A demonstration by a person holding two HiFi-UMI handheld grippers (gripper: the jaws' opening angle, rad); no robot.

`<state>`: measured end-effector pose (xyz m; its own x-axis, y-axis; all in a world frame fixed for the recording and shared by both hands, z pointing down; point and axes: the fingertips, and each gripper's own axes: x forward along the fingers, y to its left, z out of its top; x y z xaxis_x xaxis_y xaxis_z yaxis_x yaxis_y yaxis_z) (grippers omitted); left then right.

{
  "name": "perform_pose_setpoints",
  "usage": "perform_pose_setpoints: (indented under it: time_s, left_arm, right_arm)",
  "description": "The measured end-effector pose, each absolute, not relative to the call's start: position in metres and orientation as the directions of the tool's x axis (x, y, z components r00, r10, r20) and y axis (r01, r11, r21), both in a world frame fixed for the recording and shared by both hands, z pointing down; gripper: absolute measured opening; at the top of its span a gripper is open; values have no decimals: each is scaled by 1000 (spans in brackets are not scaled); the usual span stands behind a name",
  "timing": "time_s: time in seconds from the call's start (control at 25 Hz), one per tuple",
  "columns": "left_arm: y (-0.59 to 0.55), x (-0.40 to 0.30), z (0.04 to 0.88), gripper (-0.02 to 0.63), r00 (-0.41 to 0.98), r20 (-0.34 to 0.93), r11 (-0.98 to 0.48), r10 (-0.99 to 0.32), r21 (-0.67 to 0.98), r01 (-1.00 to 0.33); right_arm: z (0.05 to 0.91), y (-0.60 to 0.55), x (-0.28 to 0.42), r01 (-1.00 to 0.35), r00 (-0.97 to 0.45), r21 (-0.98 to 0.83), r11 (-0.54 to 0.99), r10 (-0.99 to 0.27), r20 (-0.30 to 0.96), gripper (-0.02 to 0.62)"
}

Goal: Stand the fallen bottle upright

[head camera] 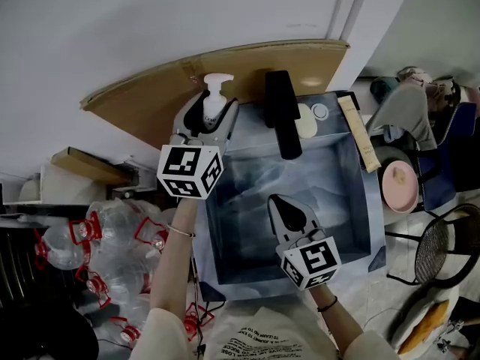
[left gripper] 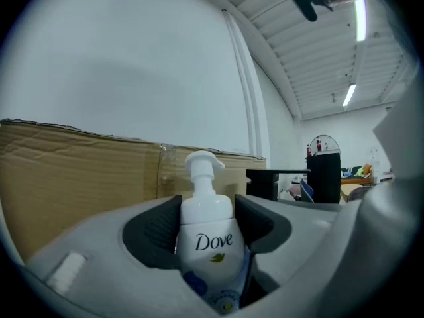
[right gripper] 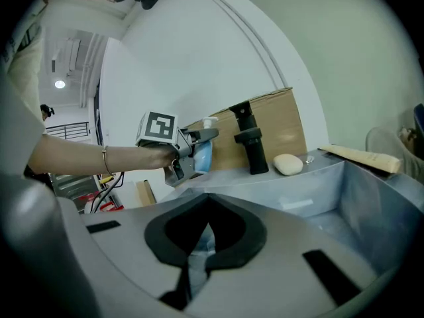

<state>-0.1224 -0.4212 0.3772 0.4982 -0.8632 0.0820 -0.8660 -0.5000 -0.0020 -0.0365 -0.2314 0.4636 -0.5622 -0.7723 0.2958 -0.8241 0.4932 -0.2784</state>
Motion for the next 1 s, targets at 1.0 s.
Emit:
perform_pose_setpoints:
  time_s: [1.0]
  left_arm:
    - [-410,-122,380,258,270,-199,-268,-942,-35,-963]
  right_arm:
    - [492,-229,-29,-828,-557,-302,471,-750,357,3]
